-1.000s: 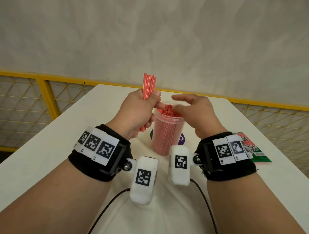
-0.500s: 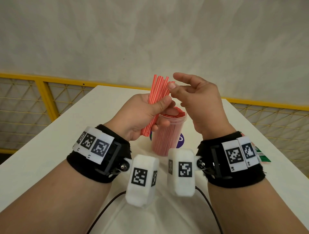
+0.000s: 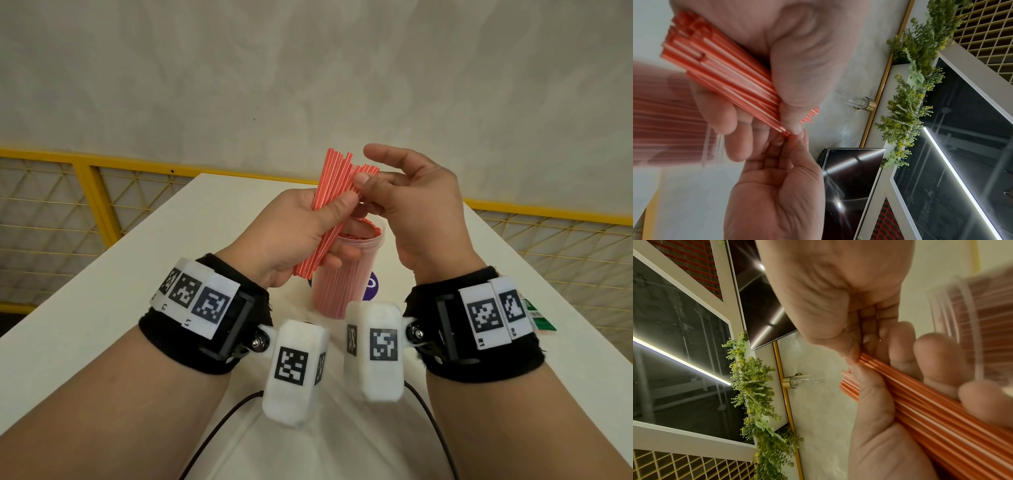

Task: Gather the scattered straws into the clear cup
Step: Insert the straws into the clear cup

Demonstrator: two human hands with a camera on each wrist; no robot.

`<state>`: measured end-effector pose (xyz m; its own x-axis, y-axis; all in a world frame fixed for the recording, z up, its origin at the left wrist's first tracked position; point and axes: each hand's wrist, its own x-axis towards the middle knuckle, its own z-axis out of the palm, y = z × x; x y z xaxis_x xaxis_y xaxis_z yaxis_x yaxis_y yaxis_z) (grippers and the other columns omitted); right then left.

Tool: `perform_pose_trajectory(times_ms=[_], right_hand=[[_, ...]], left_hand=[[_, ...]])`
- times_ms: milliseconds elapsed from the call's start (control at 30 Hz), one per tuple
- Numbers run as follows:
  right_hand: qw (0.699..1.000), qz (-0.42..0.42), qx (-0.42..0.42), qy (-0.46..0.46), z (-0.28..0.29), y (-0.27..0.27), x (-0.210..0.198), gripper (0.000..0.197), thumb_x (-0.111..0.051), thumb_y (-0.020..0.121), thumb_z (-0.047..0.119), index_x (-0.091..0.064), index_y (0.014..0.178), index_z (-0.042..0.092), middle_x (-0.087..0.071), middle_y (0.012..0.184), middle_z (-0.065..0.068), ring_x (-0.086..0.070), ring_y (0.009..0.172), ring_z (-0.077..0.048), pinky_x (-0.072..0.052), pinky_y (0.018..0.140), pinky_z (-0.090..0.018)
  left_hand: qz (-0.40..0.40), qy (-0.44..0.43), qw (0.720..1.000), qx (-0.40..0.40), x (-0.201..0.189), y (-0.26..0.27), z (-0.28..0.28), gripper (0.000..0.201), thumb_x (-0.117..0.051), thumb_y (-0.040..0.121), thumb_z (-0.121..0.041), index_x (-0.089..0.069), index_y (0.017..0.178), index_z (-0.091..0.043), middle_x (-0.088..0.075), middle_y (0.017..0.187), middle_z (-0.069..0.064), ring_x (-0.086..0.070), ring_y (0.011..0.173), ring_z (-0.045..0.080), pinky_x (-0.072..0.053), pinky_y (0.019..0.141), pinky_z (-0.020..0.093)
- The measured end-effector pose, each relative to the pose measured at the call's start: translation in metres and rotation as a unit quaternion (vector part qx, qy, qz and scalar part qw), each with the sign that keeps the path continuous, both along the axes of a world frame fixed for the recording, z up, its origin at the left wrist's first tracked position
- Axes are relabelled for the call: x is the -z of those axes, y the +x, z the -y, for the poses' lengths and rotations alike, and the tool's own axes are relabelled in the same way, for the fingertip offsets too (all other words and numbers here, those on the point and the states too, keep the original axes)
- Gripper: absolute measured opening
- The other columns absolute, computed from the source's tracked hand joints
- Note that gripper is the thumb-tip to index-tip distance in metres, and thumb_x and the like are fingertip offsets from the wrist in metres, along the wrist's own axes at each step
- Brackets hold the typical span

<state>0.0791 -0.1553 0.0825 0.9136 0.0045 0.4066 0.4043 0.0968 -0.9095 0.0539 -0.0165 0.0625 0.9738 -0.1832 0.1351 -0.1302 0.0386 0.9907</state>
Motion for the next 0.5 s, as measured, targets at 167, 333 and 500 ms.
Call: perform_pose_trajectory(times_ms=[167,333,500], right_hand=[[1.000,0.009,0.020,0.003,0.0019,0.0020,0.0012,0.023,-0.071,0.083,0.003,-0.068,0.100,0.017,-0.068,0.071,-0.006,-0.062,0.064,-0.016,-0.054,0.065,-0.026],[0.999,0.013,0.028,0.021,0.0027,0.0030,0.0006,0.020,-0.070,0.084,0.004,-0.069,0.096,0.019,-0.067,0.077,-0.013,-0.060,0.069,-0.020,-0.054,0.068,-0.028],[0.997,0.005,0.039,0.071,0.0038,0.0045,-0.0011,0.019,-0.068,0.085,0.002,-0.068,0.098,0.016,-0.068,0.076,-0.007,-0.068,0.073,-0.018,-0.056,0.066,-0.027]], left_hand=[[0.008,-0.002,1.000,-0.017,0.0014,0.0018,-0.0013,0.029,-0.054,0.096,-0.038,-0.067,0.102,-0.013,-0.076,0.088,0.004,-0.072,0.067,0.019,-0.056,0.054,0.026],[0.023,0.012,0.999,-0.027,0.0025,0.0035,-0.0026,0.028,-0.053,0.097,-0.039,-0.066,0.102,-0.014,-0.076,0.088,0.003,-0.072,0.067,0.020,-0.055,0.053,0.027],[0.043,0.034,0.997,-0.063,0.0025,0.0030,-0.0024,0.023,-0.052,0.098,-0.038,-0.066,0.102,-0.020,-0.076,0.086,-0.001,-0.069,0.059,0.014,-0.046,0.042,0.021]])
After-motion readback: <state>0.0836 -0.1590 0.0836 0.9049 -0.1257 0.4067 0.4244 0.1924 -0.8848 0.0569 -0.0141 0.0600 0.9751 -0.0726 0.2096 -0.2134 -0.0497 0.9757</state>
